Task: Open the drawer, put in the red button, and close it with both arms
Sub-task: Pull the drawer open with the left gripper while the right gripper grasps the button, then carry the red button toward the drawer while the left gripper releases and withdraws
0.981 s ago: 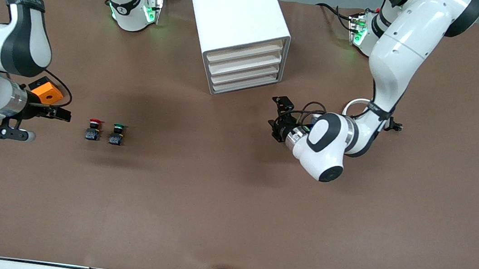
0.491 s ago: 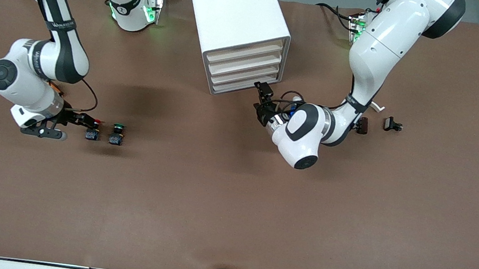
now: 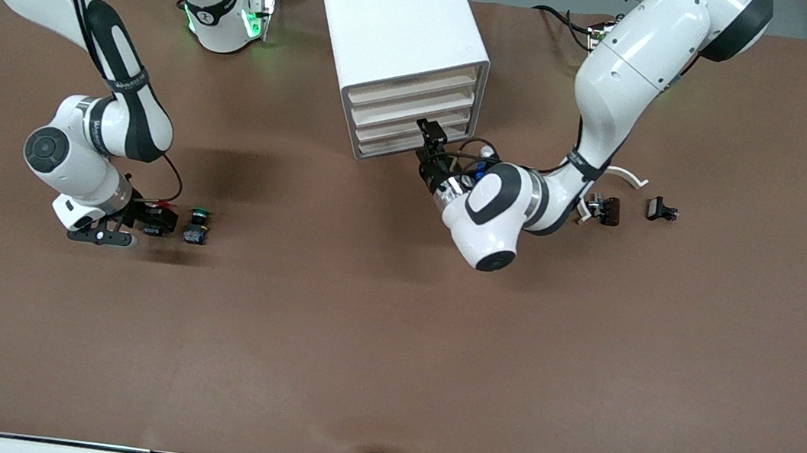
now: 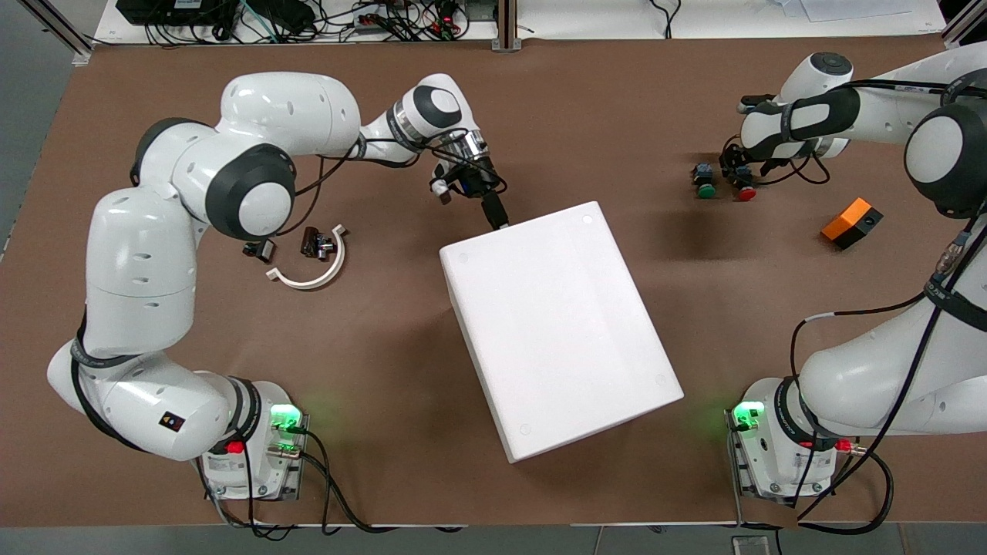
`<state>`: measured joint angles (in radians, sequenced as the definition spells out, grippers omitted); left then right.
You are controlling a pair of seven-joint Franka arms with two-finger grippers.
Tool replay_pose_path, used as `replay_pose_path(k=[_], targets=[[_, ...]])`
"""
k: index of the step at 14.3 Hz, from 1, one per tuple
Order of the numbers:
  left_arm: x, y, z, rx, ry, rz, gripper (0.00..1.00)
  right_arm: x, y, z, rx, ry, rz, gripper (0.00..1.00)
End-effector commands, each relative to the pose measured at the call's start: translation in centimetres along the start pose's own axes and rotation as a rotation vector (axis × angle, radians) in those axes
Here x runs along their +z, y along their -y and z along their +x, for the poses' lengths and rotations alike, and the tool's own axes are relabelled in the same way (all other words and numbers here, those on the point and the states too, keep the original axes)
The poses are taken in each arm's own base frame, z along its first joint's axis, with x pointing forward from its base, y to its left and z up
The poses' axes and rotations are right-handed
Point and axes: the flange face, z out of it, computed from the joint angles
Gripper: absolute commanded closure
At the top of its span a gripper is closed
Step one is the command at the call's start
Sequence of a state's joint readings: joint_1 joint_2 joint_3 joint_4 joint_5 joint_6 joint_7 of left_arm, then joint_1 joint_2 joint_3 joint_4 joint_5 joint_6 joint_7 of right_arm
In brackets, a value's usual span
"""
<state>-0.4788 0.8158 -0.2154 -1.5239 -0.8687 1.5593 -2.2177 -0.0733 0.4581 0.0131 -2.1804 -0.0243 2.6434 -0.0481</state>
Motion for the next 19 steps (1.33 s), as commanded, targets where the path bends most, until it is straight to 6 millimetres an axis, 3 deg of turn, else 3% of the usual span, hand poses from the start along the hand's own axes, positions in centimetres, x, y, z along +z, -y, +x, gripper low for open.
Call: replay_pose_path(k=[1, 5, 8, 9, 11, 13, 16, 19], targets=[[2.1, 1.0, -0.9, -0.023, -0.039, 0.044, 0.34, 0.5, -0.5, 0.9, -0.033, -0.001, -0.003, 0.01], [3.0, 1.2, -1.3, -0.029, -0.038, 0.062, 0.62, 0.6, -0.3, 0.8, -0.045, 0.009, -0.002, 0.51], [3.8, 1.0, -1.4, -0.035, -0.045, 0.071, 0.87, 0.0, -0.1, 1.3, -0.050, -0.003, -0.003, 0.69], [3.4, 0.9, -1.3, -0.040, -0.040, 0.069, 0.95, -0.4, -0.2, 1.6, -0.050, 0.000, -0.004, 0.70], [2.4, 0.9, -1.2, -0.046, -0.026, 0.060, 0.98, -2.2, -0.1, 2.6, -0.051, 0.046, -0.003, 0.72], [0.3, 0.3, -0.3, -0.057, -0.001, 0.055, 0.98, -5.3, 0.2, 3.8, -0.047, 0.104, -0.003, 0.72], [-3.2, 0.1, -0.4, -0.042, 0.052, 0.031, 0.98, -11.5, 1.3, 5.4, -0.047, 0.207, -0.008, 0.72], [-6.6, -0.2, -0.2, -0.039, 0.093, -0.024, 0.93, -16.3, 4.7, 5.0, 0.023, 0.260, -0.033, 0.72]])
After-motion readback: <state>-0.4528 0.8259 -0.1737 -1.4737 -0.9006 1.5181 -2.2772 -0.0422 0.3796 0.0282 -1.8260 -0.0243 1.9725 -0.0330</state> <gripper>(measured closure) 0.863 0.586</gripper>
